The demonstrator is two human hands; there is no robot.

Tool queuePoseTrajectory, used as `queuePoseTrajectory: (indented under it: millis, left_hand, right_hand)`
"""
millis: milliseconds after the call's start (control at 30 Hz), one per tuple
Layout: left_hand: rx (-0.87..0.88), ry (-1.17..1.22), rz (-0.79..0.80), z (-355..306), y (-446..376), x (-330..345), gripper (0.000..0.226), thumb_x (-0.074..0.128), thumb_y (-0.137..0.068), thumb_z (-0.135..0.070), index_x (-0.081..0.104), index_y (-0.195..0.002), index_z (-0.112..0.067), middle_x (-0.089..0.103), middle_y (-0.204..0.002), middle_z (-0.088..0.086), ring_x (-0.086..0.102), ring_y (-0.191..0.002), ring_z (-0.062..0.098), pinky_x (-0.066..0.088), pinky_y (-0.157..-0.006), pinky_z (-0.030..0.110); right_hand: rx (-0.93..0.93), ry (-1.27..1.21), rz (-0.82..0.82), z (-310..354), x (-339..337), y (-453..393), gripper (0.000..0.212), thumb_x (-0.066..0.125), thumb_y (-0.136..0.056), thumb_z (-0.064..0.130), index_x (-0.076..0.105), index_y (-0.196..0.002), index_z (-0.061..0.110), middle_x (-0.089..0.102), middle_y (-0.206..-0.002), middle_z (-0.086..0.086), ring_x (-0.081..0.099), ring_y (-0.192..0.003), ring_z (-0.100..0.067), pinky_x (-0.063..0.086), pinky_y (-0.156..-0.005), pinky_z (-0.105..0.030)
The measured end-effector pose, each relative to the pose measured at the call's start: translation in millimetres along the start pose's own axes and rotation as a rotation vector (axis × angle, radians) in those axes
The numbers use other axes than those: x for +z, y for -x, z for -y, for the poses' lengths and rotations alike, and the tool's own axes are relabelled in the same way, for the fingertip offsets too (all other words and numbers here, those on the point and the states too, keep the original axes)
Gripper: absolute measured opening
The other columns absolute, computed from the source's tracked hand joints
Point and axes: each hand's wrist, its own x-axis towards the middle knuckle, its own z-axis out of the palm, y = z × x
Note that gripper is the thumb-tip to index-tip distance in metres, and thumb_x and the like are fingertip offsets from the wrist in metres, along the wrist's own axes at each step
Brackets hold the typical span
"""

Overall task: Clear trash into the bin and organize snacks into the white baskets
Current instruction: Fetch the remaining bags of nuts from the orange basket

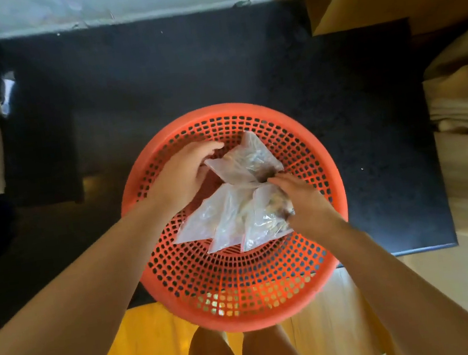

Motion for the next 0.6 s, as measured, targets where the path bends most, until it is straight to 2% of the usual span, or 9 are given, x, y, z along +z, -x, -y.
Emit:
queuePoseTrajectory:
  millis: [67,133,233,333,400,467,600]
  left_hand:
    - [0.183,-0.139,0.027,-3.3,-12.0,4.0,0.059,0.048,-0.078,0.013,0.054,-0.130,-0.014,0.057,-0.128,0.009,0.055,-0.118,0.025,0.046,-0.097,0.037]
    - [0.312,-0.220,0.043,-4.1,-22.0,8.0,0.059,0.049,-0.079,0.009,0.054,-0.131,-0.018,0.056,-0.131,0.008,0.055,-0.117,0.027,0.048,-0.094,0.039]
    - [0.382,-0.252,0.096,-7.7,-31.8,12.1,0.056,0.054,-0.081,0.002,0.054,-0.131,-0.025,0.051,-0.139,0.000,0.055,-0.116,0.027,0.048,-0.094,0.042]
    - [0.496,-0.397,0.165,-9.8,-37.2,15.8,0.068,0.055,-0.075,0.008,0.051,-0.133,-0.028,0.040,-0.149,-0.003,0.054,-0.111,0.027,0.052,-0.085,0.041]
    - [0.524,-0.471,0.207,-10.4,-40.0,17.0,0.075,0.050,-0.072,0.010,0.047,-0.135,-0.031,0.033,-0.152,-0.006,0.053,-0.110,0.026,0.053,-0.079,0.039]
    - [0.491,-0.480,0.229,-12.6,-43.1,17.7,0.074,0.049,-0.074,0.008,0.045,-0.136,-0.034,0.032,-0.152,-0.010,0.050,-0.108,0.025,0.053,-0.076,0.039]
    - [0.464,-0.426,0.253,-17.6,-44.6,16.0,0.055,0.065,-0.073,-0.024,0.055,-0.127,-0.030,0.052,-0.135,-0.007,0.053,-0.101,0.025,0.053,-0.072,0.039]
  right_hand:
    - [-0.010,-0.004,0.007,-2.5,1.0,-1.9,0.071,0.059,-0.074,-0.007,0.040,-0.139,0.013,0.033,-0.148,-0.006,0.027,-0.139,-0.020,0.018,-0.112,-0.020]
    - [-0.032,0.016,0.044,-7.1,3.0,-4.2,0.072,0.059,-0.077,-0.004,0.034,-0.142,0.014,0.027,-0.152,-0.005,0.020,-0.142,-0.019,0.012,-0.113,-0.020]
    - [-0.040,0.030,0.120,-10.9,6.4,-3.6,0.075,0.061,-0.081,0.002,0.026,-0.145,0.016,0.014,-0.157,-0.004,0.005,-0.146,-0.020,0.005,-0.116,-0.024]
    - [-0.055,0.012,0.085,-13.5,10.0,-3.4,0.070,0.061,-0.085,0.013,0.026,-0.145,0.015,0.014,-0.157,-0.005,0.004,-0.146,-0.022,0.005,-0.117,-0.028]
    - [-0.054,0.006,0.064,-15.2,12.1,-3.8,0.068,0.060,-0.086,0.016,0.027,-0.145,0.018,0.017,-0.156,-0.003,0.006,-0.145,-0.021,0.005,-0.115,-0.025]
    - [-0.043,-0.003,0.031,-16.0,13.6,-5.2,0.068,0.062,-0.084,0.012,0.031,-0.143,0.019,0.025,-0.153,-0.003,0.014,-0.144,-0.020,0.011,-0.115,-0.026]
    - [-0.033,0.026,-0.122,-11.9,12.7,-3.3,0.065,0.059,-0.069,-0.006,0.050,-0.129,0.017,0.051,-0.127,-0.005,0.040,-0.122,-0.023,0.027,-0.098,-0.020]
